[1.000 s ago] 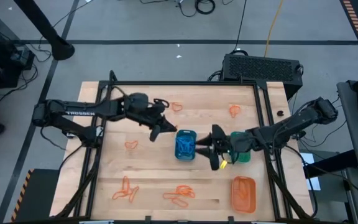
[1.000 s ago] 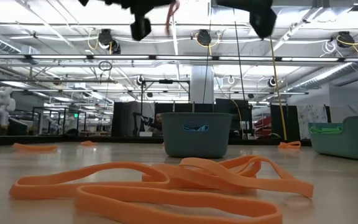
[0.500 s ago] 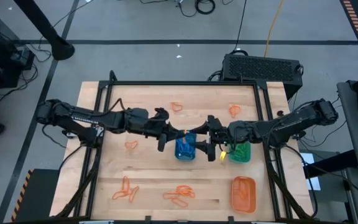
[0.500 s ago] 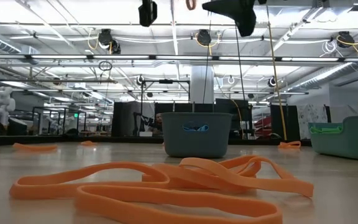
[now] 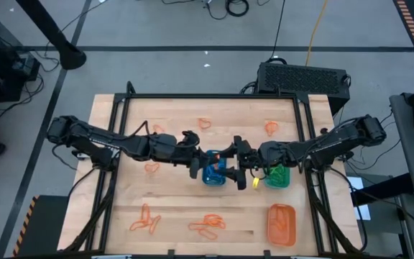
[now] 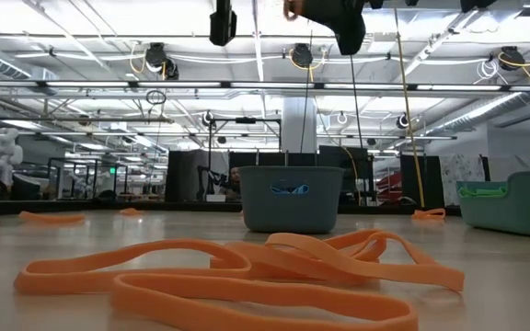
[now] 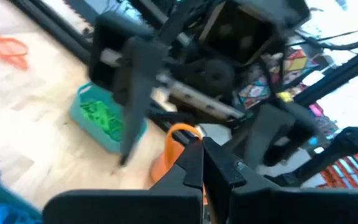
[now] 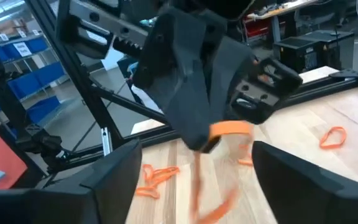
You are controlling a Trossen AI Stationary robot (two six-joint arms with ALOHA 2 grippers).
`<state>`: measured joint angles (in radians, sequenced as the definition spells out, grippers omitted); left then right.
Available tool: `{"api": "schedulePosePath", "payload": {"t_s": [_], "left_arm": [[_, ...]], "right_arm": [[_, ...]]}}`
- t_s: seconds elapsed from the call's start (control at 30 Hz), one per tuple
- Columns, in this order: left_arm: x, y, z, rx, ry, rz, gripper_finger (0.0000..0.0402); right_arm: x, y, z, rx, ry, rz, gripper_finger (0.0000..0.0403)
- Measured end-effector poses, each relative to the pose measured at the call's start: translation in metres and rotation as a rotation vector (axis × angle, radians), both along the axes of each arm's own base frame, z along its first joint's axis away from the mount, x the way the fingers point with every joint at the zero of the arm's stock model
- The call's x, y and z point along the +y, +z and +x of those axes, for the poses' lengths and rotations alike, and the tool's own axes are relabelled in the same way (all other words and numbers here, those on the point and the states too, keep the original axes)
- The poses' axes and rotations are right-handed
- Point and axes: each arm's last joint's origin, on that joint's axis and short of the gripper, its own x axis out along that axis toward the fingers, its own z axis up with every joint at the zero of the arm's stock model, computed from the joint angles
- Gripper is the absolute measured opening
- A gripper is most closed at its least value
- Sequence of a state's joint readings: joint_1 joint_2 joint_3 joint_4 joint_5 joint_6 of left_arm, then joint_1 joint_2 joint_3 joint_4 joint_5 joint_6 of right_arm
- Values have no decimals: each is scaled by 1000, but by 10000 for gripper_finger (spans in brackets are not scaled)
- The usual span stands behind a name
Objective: Sort rubber bands into baskets
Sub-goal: Put the orange rubberband into the orange bin
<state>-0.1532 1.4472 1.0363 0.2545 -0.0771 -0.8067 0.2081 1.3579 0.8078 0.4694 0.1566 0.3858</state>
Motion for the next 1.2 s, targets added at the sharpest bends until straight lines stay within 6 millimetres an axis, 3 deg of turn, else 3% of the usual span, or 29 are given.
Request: {"api": "schedulePosePath", "payload": {"t_s": [0.2,0.43,0.5,0.9,1.2], "left_arm": [[-2,0,0,-3,19,3,0],[-1,3,0,-26,27,-26,1],[-1,3,0,-26,26,-26,10],[-4,1,-2,1,-123,17,120],[17,-14,-26,321,-319,-5,136]], "right_arm": [[0,1,0,-7,5,-4,218],[0,1,0,-8,7,-1,45],[0,1,0,-8,6,-3,13],[1,8,-10,31,74,98,1],[15,4,-38,309,302,312,0]]}}
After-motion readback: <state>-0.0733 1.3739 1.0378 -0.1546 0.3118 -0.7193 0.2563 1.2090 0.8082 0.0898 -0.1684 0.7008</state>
